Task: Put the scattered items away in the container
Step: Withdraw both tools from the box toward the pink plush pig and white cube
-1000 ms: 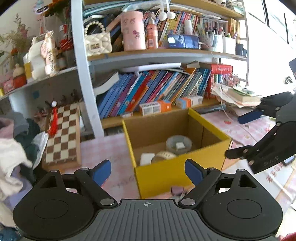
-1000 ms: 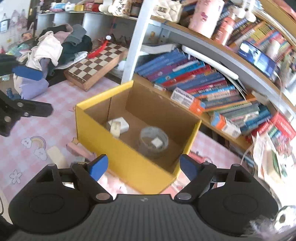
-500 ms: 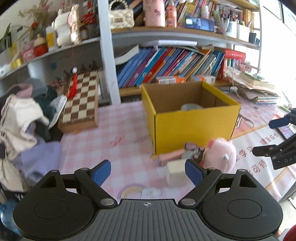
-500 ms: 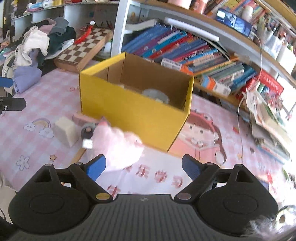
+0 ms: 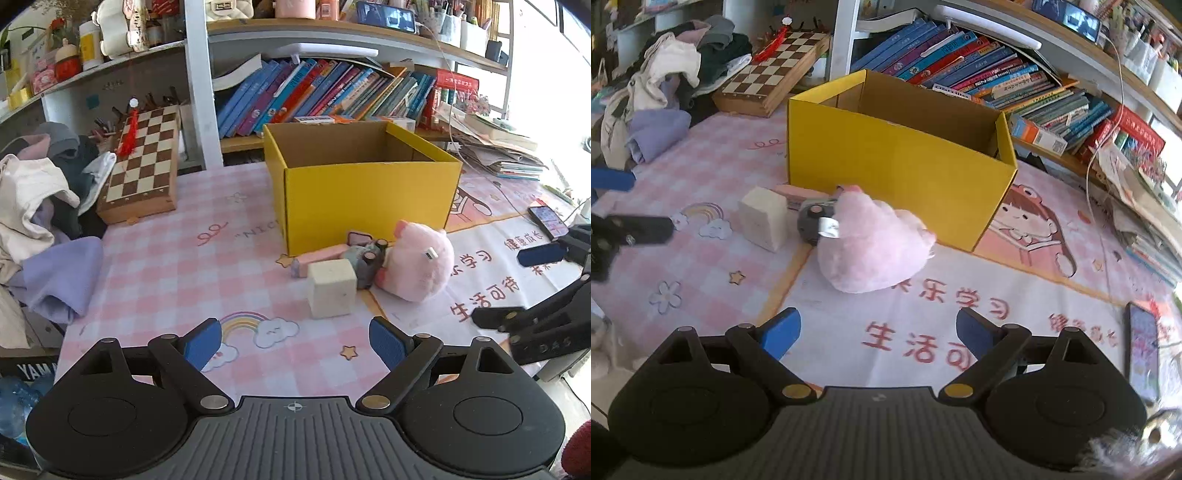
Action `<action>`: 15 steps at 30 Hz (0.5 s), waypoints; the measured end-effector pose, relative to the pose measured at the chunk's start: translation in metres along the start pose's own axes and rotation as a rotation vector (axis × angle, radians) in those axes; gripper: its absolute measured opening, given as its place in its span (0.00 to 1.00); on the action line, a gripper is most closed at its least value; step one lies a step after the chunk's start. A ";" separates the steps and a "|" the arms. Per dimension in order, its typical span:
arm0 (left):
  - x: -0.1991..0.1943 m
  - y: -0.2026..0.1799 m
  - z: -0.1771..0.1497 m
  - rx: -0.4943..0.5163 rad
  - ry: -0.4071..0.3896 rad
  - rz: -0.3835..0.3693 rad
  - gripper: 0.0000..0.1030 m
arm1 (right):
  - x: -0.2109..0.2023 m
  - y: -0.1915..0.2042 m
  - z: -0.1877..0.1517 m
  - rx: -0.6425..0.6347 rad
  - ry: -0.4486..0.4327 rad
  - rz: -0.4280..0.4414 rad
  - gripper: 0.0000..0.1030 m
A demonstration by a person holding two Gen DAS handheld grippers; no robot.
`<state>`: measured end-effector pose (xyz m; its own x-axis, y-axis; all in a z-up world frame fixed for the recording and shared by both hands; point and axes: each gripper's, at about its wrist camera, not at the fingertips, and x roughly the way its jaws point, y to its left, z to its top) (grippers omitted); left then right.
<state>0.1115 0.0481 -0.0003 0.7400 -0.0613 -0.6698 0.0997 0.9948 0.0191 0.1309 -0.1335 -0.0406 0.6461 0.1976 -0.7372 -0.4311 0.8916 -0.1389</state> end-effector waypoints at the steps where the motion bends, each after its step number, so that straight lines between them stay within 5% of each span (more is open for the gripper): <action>1: 0.001 -0.001 -0.001 -0.001 0.000 -0.001 0.87 | 0.000 0.002 -0.001 0.005 -0.001 0.004 0.89; 15: 0.012 -0.016 -0.016 0.000 0.034 -0.006 0.87 | 0.006 0.012 -0.006 -0.029 0.001 0.009 0.89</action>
